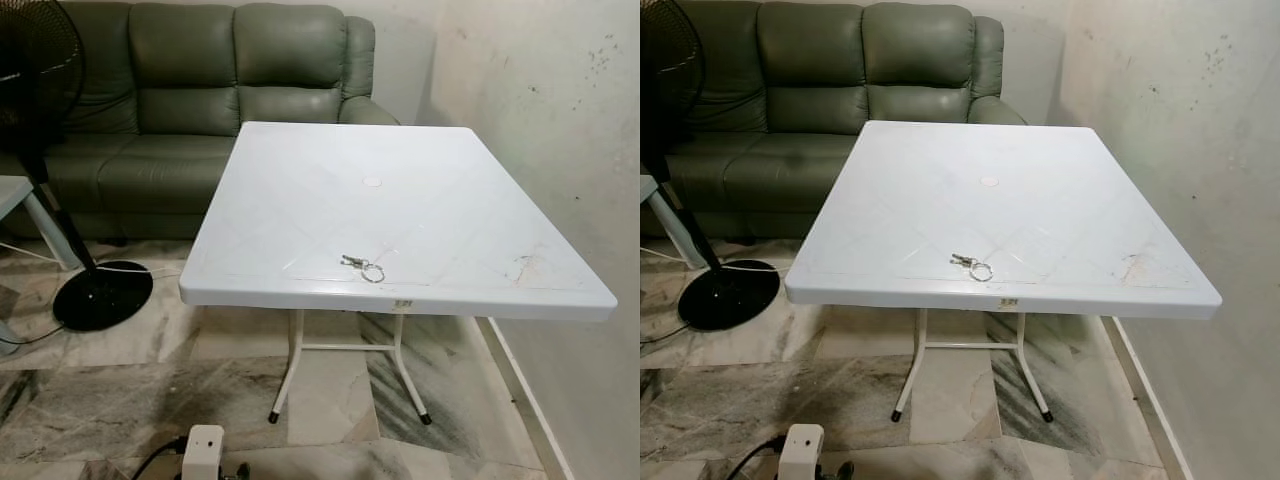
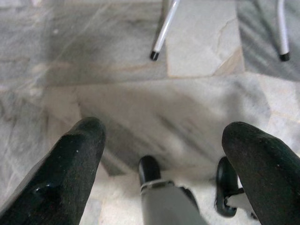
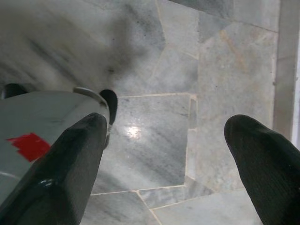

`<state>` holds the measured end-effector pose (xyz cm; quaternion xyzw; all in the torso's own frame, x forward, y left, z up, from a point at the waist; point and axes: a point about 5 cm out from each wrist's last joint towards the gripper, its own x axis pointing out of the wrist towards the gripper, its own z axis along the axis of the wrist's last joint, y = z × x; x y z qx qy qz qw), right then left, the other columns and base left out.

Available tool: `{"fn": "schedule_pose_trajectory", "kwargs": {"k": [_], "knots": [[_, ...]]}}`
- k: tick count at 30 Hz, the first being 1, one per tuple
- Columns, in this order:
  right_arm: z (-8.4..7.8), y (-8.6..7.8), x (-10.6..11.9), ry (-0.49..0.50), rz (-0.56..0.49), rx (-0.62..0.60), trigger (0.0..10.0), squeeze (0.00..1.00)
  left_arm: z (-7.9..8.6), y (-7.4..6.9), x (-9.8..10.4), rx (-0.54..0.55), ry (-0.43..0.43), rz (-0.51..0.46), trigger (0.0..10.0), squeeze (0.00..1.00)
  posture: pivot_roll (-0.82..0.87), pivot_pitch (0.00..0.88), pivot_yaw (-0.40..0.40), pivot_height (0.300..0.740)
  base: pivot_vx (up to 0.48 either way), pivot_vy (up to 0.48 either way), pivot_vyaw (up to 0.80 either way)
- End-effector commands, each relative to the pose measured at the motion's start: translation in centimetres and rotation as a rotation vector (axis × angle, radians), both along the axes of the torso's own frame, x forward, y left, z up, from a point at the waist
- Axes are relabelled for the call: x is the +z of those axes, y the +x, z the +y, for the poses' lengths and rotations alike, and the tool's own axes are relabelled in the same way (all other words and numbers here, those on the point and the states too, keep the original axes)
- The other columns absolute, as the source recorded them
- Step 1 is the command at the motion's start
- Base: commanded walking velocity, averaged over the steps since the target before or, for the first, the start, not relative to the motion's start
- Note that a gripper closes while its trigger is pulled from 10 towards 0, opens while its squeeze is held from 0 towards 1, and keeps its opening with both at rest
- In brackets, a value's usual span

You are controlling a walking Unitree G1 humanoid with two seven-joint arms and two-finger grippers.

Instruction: Hang keys on a hook

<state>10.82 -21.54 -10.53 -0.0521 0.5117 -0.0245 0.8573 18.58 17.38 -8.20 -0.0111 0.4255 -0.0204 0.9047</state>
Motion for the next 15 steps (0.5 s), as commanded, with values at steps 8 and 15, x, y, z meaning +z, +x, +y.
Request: {"fn": "schedule_pose_trajectory", "kwargs": {"k": [8, 15], "knots": [[0.2, 0.1, -0.1, 0.006, 0.042, 0.037, 10.0, 0.00, 0.1, -2.7, -1.3, -0.016, 0.030, 0.119, 10.0, 0.00, 0.01, 0.000, -0.053, 0.740, 0.000, 0.000, 0.00], [0.7, 0.4, -0.1, 0.019, 0.041, 0.062, 10.0, 0.00, -1.0, -1.8, -1.0, -0.039, -0.001, 0.097, 10.0, 0.00, 0.00, 0.000, -0.053, 0.740, 0.000, 0.000, 0.00]]}}
